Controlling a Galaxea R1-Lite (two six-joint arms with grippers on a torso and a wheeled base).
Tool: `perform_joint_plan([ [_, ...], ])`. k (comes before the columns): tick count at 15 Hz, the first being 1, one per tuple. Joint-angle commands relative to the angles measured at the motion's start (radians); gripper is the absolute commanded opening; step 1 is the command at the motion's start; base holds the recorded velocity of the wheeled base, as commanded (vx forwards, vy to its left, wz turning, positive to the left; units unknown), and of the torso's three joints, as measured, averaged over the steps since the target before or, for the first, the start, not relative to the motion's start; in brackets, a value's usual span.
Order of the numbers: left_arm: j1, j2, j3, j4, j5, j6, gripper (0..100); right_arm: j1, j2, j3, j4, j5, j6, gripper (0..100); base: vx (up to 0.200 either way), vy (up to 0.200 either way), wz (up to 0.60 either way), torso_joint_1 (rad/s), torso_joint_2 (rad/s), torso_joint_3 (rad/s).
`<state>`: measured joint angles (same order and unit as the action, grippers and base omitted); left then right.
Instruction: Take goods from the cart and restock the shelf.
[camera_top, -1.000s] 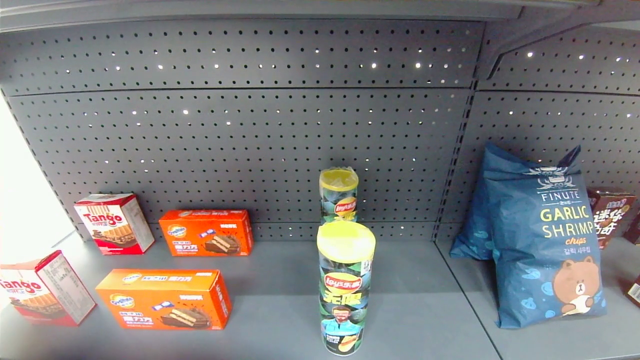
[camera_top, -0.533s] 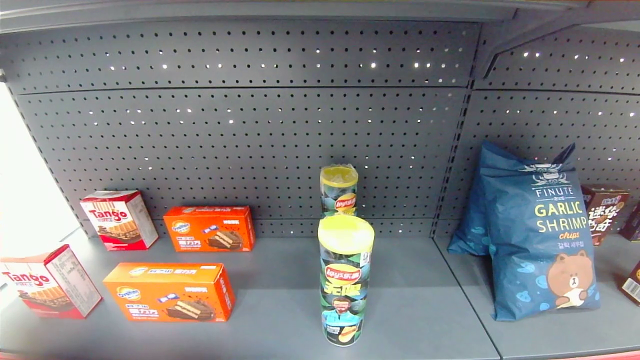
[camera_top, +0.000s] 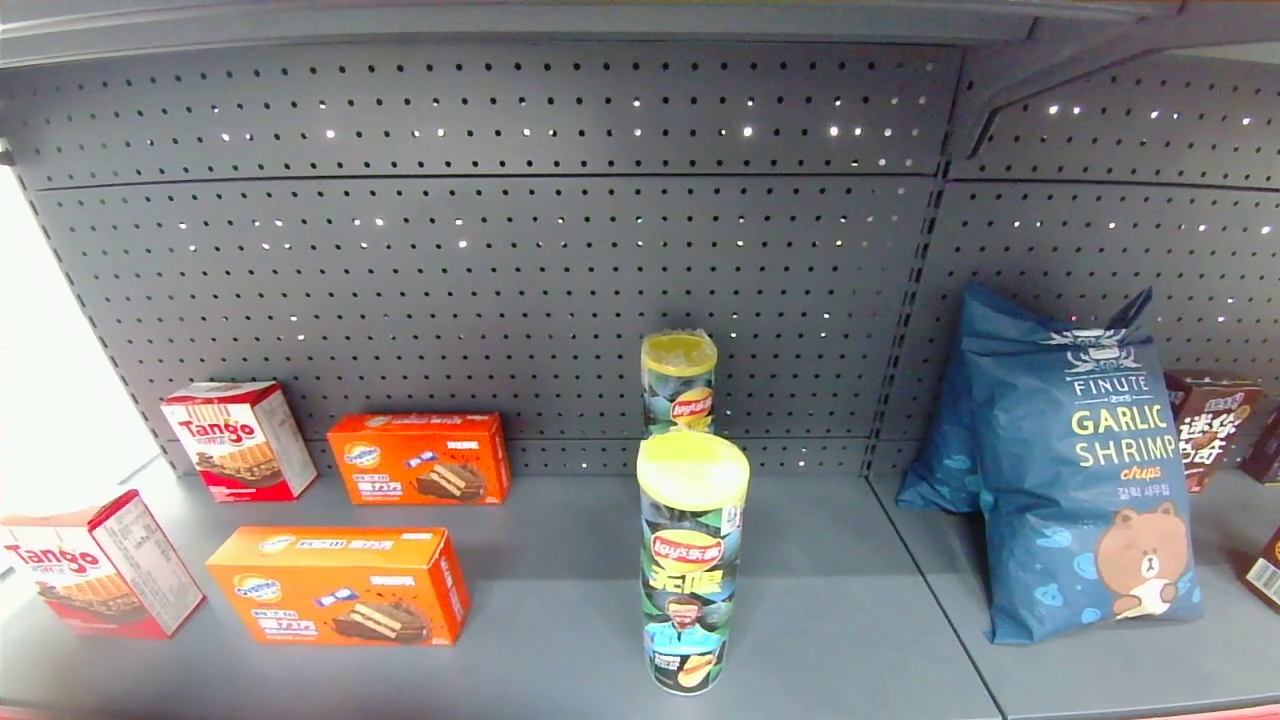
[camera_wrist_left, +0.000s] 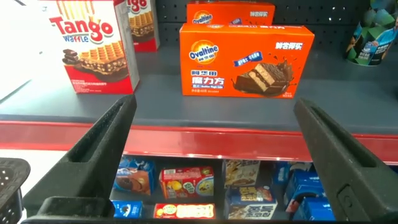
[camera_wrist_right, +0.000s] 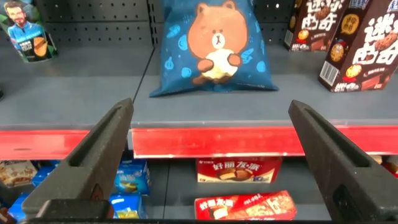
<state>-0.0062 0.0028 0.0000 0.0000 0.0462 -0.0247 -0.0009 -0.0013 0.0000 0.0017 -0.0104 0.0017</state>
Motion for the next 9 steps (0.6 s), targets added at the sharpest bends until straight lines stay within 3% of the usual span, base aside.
perform_joint_plan([
  [1,0.0,0.002,0.0,0.0,0.0,-0.001,100,-0.001,0.001,0.0,0.0,0.0,0.0,100,0.0,0.0,0.0,0.0,0.0,0.0],
  [9,0.0,0.002,-0.002,0.0,0.0,-0.001,100,0.001,0.001,0.0,0.0,0.0,0.0,100,0.0,0.0,0.0,0.0,0.0,0.0],
])
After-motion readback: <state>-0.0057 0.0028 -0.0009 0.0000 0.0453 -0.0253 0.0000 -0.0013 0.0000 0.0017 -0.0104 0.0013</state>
